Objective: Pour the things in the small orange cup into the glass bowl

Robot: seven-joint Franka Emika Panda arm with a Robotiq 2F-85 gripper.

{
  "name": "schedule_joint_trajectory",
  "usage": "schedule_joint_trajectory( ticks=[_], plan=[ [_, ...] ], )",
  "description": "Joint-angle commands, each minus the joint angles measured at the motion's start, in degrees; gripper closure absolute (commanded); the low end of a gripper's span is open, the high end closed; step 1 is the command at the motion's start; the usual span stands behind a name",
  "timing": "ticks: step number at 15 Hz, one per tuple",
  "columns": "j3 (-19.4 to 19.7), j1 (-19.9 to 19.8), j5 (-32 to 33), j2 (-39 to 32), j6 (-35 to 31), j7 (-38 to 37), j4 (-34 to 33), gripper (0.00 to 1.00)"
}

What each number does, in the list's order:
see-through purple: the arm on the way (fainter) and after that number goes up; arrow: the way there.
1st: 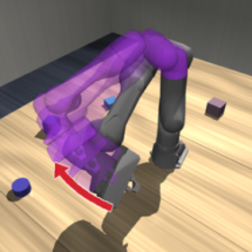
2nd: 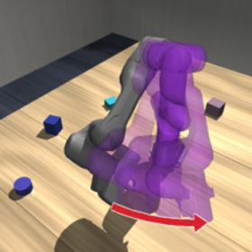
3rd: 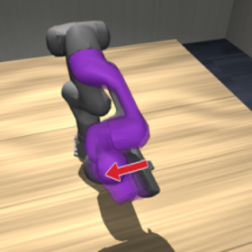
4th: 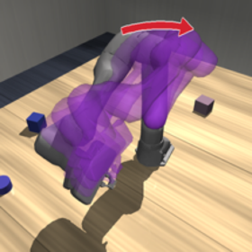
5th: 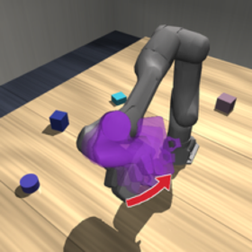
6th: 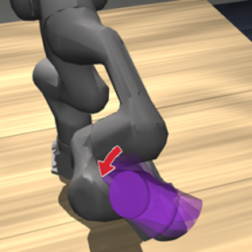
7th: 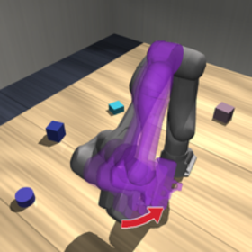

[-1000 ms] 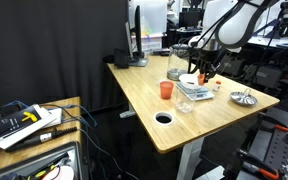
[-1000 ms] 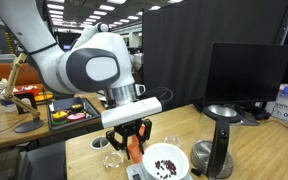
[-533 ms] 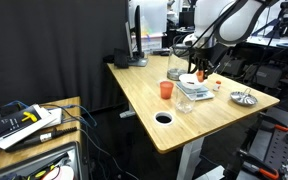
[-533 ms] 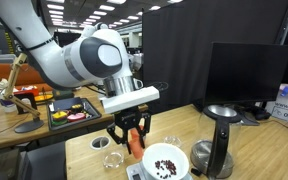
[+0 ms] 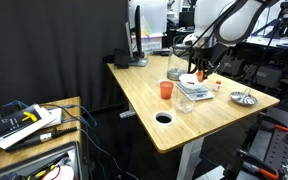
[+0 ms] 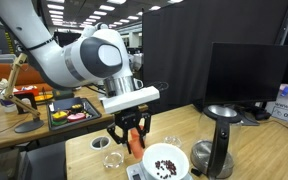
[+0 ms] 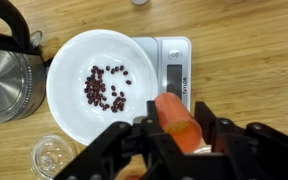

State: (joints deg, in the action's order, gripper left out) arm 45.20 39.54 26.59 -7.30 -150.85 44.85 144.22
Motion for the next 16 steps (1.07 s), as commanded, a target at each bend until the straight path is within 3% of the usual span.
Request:
schedule_joint_trajectory(
  ticks=[1, 2, 3, 4, 7, 9, 15, 16],
  plan=[
    [-10.94, -11.24, 3.05, 1.10, 0.82, -2.10, -0.45, 0.58],
    [-10.94, -11.25, 3.05, 1.10, 0.82, -2.10, -0.45, 0.58],
    [-10.94, -11.25, 3.05, 1.10, 0.82, -2.10, -0.45, 0.83],
    [-12.84, -12.72, 4.42, 0.84, 1.15, -3.10, -0.78, 0.83],
    [-23.83, -21.59, 14.69, 1.12, 4.86, -10.90, -2.01, 0.83],
    [-29.53, -25.11, 20.91, 2.11, 8.40, -15.39, -2.11, 0.83],
    [-42.21, -29.23, 23.80, 4.93, 18.28, -17.57, -0.80, 0.83],
    [-42.72, -30.39, 22.41, 3.58, 16.39, -16.94, -1.58, 0.58]
  ],
)
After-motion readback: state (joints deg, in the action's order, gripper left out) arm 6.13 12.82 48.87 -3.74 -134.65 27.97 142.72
